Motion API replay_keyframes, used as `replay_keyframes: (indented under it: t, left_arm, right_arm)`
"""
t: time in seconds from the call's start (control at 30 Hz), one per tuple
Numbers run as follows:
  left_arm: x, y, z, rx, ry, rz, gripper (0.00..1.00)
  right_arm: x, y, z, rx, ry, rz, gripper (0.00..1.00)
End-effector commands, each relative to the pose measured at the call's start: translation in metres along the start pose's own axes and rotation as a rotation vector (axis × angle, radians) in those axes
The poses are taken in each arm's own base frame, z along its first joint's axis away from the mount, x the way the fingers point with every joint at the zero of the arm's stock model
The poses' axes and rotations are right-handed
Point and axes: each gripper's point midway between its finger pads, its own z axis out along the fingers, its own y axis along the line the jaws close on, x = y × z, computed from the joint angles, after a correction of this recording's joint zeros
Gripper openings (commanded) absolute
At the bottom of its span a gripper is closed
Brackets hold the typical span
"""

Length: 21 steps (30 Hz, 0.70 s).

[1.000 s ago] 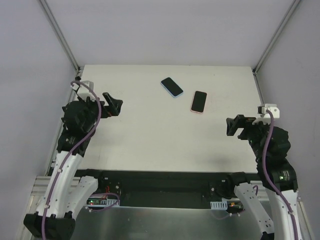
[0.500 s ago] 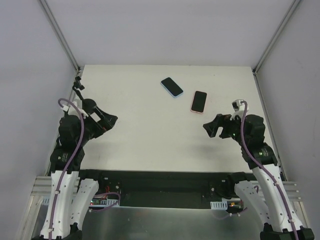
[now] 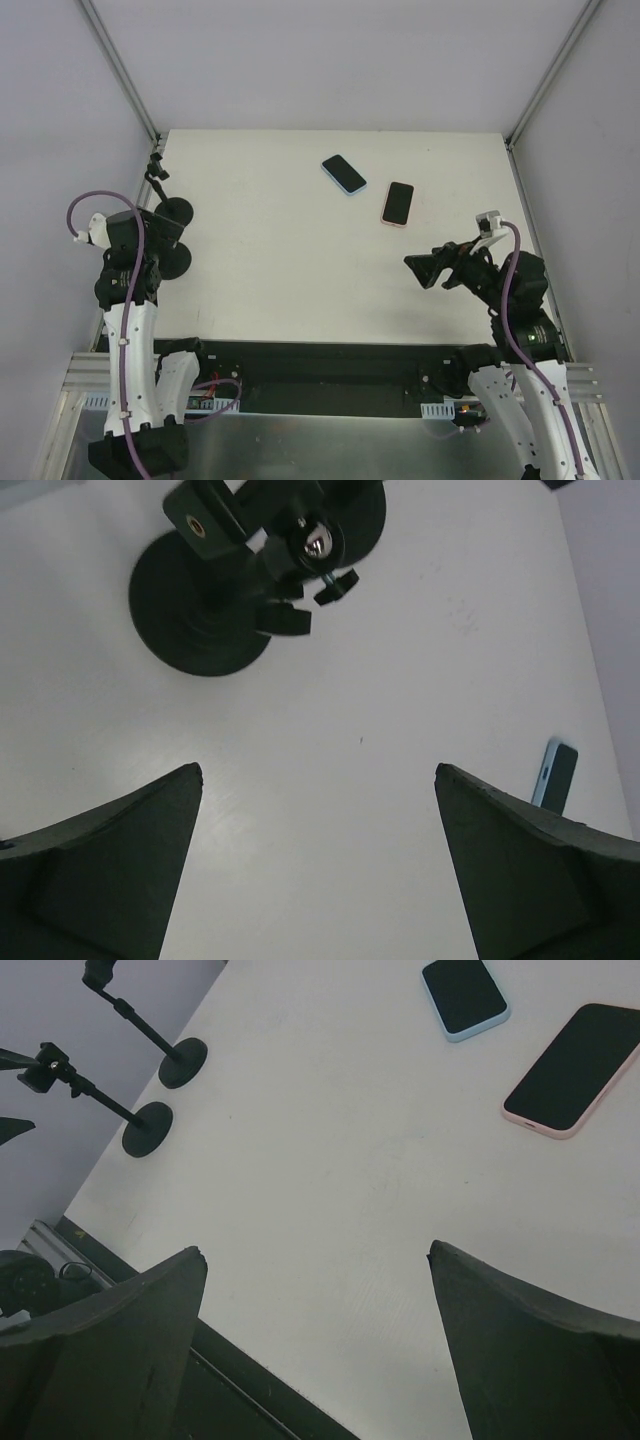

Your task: Place the phone on the phone stand

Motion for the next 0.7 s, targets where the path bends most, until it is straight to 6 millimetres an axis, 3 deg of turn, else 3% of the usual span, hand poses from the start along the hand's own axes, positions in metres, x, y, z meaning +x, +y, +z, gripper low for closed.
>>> replay_keyframes:
  t: [0.0,0.13,0.3,0.47,0.5,0.57,0.6,0.67]
  left_arm:
    - [-0.056,0.008,-0.004,-0.111,-0.236,-0.004,0.99]
    - [-0.067,0.019,0.004,-0.165,-0.247,-0.021,0.99]
    - [-0.076,0.031,0.021,-0.111,-0.234,-0.187,0.99]
    - [-0.077,0.021,0.039,0.006,-0.216,-0.215,0.99]
    - [-0.086,0.018,0.043,0.03,-0.249,-0.221,0.99]
    - [-0.085,0.017,0.052,0.079,-0.24,-0.202,0.99]
    - [-0.098,0.008,0.054,0.132,-0.29,-0.188,0.99]
    - [-0.094,0.006,0.064,0.189,-0.286,-0.186,0.99]
  right_arm:
    - [-0.008,0.015,-0.01,-0.047,-0.031,0.006,0.96]
    - [-0.008,0.013,-0.013,-0.033,-0.034,-0.003,0.96]
    - [-0.01,0.011,-0.012,-0.019,-0.039,-0.022,0.96]
    - [-0.012,0.006,-0.016,0.015,-0.028,-0.064,0.96]
    - [-0.011,0.005,-0.016,0.016,-0.028,-0.069,0.96]
    - [-0.008,0.002,-0.015,0.024,-0.021,-0.075,0.96]
    - [-0.007,0.002,-0.015,0.024,-0.017,-0.077,0.96]
    - [-0.001,-0.003,-0.012,0.033,-0.003,-0.074,0.96]
